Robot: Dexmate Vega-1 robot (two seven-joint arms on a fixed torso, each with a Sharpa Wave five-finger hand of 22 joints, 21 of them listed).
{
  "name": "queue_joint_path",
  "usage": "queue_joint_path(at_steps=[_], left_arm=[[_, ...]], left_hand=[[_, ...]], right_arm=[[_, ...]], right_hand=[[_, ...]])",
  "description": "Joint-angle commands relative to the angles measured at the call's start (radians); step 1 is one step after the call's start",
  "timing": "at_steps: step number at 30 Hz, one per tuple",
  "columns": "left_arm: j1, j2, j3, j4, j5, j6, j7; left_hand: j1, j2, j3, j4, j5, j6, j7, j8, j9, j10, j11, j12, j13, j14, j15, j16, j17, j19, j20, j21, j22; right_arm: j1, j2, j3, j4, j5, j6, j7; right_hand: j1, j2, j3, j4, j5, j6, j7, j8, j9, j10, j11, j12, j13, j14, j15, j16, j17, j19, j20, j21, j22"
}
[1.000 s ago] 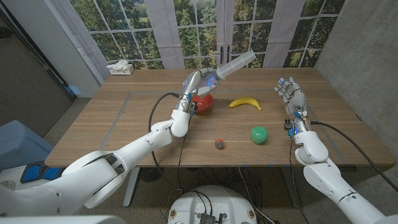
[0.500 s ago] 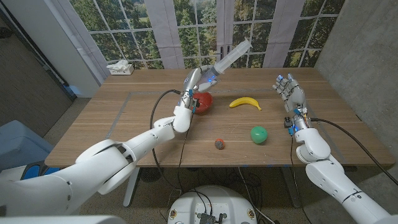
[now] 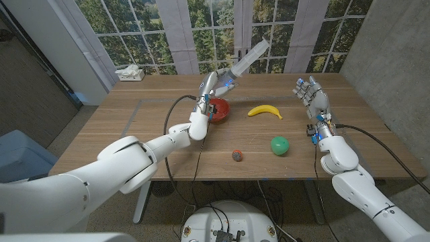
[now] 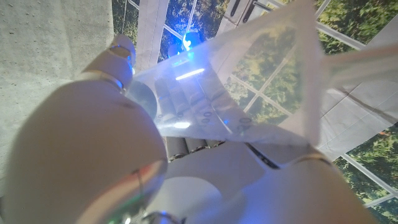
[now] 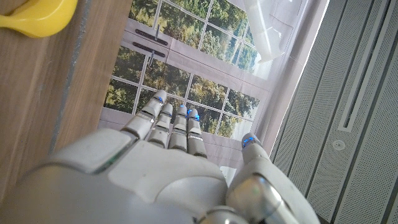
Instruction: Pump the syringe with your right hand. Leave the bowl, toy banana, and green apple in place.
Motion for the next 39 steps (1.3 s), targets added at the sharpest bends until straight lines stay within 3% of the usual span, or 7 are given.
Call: queue_joint_path(at_steps=[1,10,21,39], left_arm=[[-0.062,-0.047,0.078,0.118,-0.106,-0.014,-0.037],[-0.076,-0.054,0.119,0.127,-0.165,0.005,-0.069],[-0.09,-0.059,0.152,0.131,-0.198,0.013,-0.088],[-0.097,-0.051,0.171,0.126,-0.182,-0.006,-0.058]], left_hand=[[0.268,0.269,0.002,0.004,0.005,0.013,0.019,0.001,0.003,0.005,-0.001,-0.006,0.005,0.019,-0.055,-0.001,0.001,-0.005,-0.079,0.01,0.002],[0.267,0.269,0.002,0.005,0.005,0.012,0.017,0.001,0.004,0.004,0.0,-0.009,0.011,0.018,-0.055,-0.003,0.001,-0.01,-0.079,0.019,0.001],[0.267,0.269,0.002,0.005,0.005,0.011,0.017,0.0,0.004,0.004,-0.002,-0.012,0.015,0.017,-0.055,-0.005,0.0,-0.016,-0.079,0.029,0.0],[0.266,0.269,0.002,0.005,0.005,0.013,0.014,0.001,0.005,0.008,-0.004,-0.018,0.02,0.017,-0.055,-0.008,-0.002,-0.026,-0.079,0.046,-0.003]], right_arm=[[0.008,0.0,0.003,-0.044,-0.011,-0.052,-0.038],[0.038,-0.016,0.009,-0.076,-0.027,-0.109,-0.06],[0.12,-0.043,0.001,-0.079,-0.012,-0.169,-0.026],[0.247,-0.045,-0.032,-0.025,-0.111,-0.198,-0.061]], right_hand=[[-0.001,0.029,-0.005,0.004,0.001,0.005,0.001,0.003,0.004,0.001,0.003,0.003,0.003,-0.001,0.0,0.0,0.002,0.005,0.001,-0.004,0.005],[-0.01,0.037,-0.006,0.014,0.002,0.012,0.001,0.006,0.004,0.002,0.003,0.004,0.003,0.0,-0.001,0.001,0.005,0.012,-0.001,-0.003,0.006],[-0.016,0.041,-0.006,0.022,0.003,0.016,0.005,0.007,0.004,0.001,0.004,0.003,0.003,0.001,-0.001,0.003,0.008,0.014,-0.001,-0.004,0.006],[-0.018,0.042,-0.005,0.027,0.004,0.033,0.01,0.012,0.005,0.001,0.001,0.003,0.003,0.002,-0.005,0.004,0.01,0.017,-0.002,-0.006,0.006]])
